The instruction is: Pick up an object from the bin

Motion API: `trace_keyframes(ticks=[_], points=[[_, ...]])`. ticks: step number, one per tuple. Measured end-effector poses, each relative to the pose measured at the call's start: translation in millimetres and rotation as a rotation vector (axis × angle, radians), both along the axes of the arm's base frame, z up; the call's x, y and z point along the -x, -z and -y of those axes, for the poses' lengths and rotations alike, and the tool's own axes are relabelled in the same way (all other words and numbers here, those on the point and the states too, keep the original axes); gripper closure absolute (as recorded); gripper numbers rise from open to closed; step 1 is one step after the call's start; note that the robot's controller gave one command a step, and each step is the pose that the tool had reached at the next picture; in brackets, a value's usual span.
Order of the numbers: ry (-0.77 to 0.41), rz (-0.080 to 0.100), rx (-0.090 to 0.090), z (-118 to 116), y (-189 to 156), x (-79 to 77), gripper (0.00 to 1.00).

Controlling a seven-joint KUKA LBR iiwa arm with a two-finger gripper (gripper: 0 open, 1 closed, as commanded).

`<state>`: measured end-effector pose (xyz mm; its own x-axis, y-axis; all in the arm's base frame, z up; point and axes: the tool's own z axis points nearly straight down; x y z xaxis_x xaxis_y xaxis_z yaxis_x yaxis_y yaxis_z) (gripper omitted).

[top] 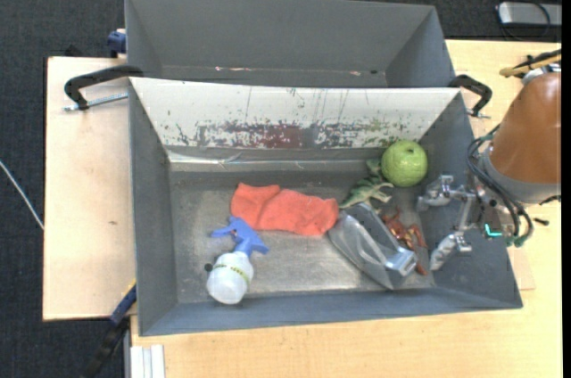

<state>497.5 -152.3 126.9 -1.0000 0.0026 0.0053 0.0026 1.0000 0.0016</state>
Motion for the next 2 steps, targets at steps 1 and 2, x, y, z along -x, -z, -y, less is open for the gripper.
trace_keyframes(ticks=[1, 2], points=[[-0.002, 0.008, 0.002, -0.5, -4.1, -2.2, 0.00], [0.253, 0.012, 0.005, -1.1, 37.2, -3.8, 0.00]])
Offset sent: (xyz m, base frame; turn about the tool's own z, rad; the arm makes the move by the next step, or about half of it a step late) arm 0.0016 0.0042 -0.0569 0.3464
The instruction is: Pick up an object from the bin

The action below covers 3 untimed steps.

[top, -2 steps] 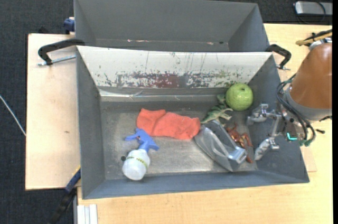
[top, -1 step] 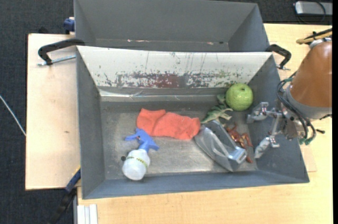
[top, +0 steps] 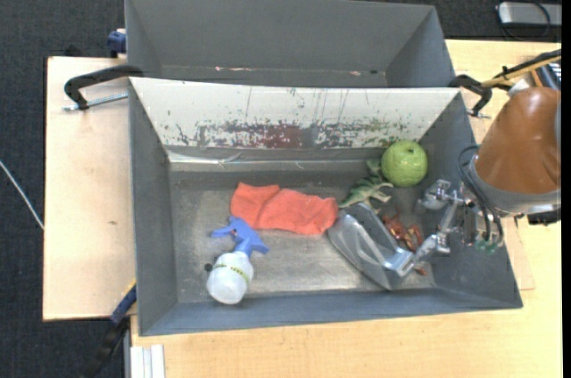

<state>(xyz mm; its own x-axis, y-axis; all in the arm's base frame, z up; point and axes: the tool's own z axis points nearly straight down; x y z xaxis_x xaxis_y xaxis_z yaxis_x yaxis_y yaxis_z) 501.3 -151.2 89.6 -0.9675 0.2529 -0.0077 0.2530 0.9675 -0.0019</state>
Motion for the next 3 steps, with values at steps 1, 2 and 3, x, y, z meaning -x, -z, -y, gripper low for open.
trace_keyframes(ticks=[1, 2, 3], points=[[-0.001, -0.005, -0.003, -1.2, -11.6, -4.8, 0.00], [0.052, 0.001, -0.003, -5.9, -21.5, -15.0, 0.00], [0.209, -0.006, -0.007, -5.5, 18.2, -18.9, 0.00]])
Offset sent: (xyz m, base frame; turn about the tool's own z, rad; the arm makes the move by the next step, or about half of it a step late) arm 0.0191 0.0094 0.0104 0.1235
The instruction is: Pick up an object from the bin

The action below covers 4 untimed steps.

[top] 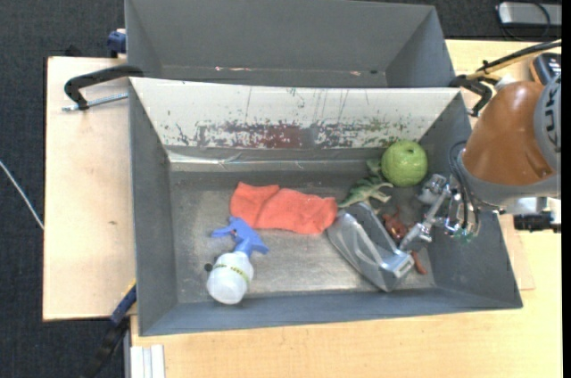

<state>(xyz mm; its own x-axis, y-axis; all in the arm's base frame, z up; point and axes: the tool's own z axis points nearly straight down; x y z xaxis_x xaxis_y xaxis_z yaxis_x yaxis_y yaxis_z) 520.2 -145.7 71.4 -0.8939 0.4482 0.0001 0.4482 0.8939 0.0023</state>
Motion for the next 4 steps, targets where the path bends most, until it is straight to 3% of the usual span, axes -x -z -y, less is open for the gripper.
trace_keyframes(ticks=[1, 4], points=[[0.029, -0.001, 0.000, 0.4, -1.2, -6.8, 1.00], [0.030, -0.002, 0.001, 0.1, -19.5, -5.2, 1.00]])
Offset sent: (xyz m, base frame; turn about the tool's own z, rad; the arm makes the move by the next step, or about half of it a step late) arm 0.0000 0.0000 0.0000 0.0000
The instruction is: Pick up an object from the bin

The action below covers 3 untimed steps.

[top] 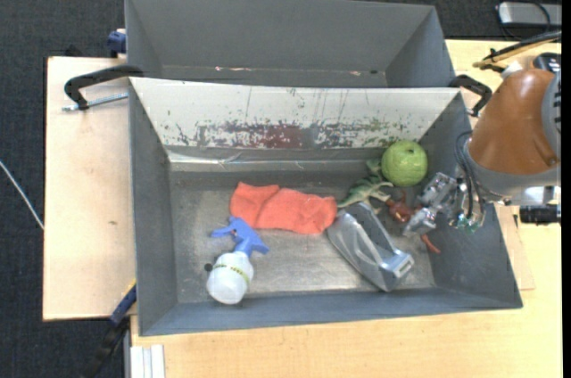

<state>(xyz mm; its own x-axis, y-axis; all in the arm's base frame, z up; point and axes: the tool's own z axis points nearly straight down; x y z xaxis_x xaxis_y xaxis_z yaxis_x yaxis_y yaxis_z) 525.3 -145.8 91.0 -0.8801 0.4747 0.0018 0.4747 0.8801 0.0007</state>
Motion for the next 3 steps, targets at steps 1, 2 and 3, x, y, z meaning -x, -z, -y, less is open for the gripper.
trace_keyframes(ticks=[1, 2, 3], points=[[0.000, 0.004, 0.001, 0.4, -15.1, -1.2, 1.00], [0.000, 0.008, 0.002, 0.3, -24.9, -1.9, 1.00], [-0.001, 0.007, 0.002, 0.1, -30.2, -2.0, 1.00]])
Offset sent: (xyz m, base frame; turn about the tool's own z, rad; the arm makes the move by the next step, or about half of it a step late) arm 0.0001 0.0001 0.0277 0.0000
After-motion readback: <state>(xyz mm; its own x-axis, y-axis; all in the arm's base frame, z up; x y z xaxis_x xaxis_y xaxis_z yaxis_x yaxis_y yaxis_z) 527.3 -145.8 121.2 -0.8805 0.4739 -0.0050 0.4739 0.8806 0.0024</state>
